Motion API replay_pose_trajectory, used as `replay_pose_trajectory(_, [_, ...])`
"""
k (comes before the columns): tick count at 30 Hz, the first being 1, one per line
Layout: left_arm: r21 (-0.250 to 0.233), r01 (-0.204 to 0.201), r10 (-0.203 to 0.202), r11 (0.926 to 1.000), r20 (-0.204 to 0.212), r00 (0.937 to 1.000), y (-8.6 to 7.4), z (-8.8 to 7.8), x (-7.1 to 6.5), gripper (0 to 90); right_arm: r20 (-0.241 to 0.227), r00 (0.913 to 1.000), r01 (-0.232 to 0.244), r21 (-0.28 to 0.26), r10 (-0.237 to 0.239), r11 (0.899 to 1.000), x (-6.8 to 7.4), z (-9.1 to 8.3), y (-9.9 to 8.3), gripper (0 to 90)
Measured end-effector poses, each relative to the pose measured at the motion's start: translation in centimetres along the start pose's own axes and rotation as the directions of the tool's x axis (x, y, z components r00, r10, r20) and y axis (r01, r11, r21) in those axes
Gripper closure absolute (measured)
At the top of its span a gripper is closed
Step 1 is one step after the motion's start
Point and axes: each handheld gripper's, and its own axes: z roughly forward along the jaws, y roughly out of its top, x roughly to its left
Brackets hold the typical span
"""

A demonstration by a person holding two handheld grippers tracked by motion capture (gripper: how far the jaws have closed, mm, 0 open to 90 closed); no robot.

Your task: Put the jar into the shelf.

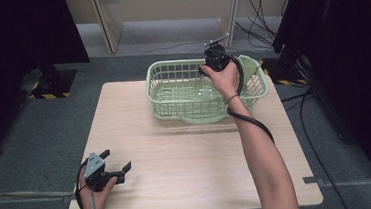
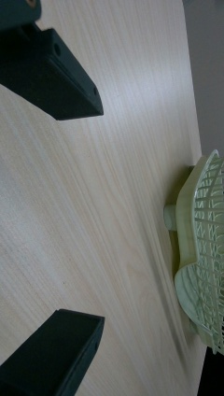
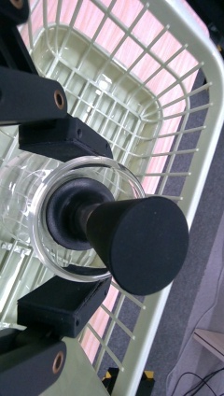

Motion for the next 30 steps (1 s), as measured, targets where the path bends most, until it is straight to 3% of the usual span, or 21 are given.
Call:
replay_pose_trajectory(17, [0.000,-0.001,0.001,1.0000,0.000,1.0000,0.0,0.0,0.0,1.5,0.007,0.9993,-0.036,0.060,0.036,0.998,-0.3,2.7,-1.2,37.1])
replay_pose_trajectory(30, [0.000,-0.002,0.002,1.0000,0.001,1.0000,0.0,0.0,0.0,1.5,0.010,0.9990,-0.045,0.071,0.044,0.996,-0.4,3.3,-1.4,37.0])
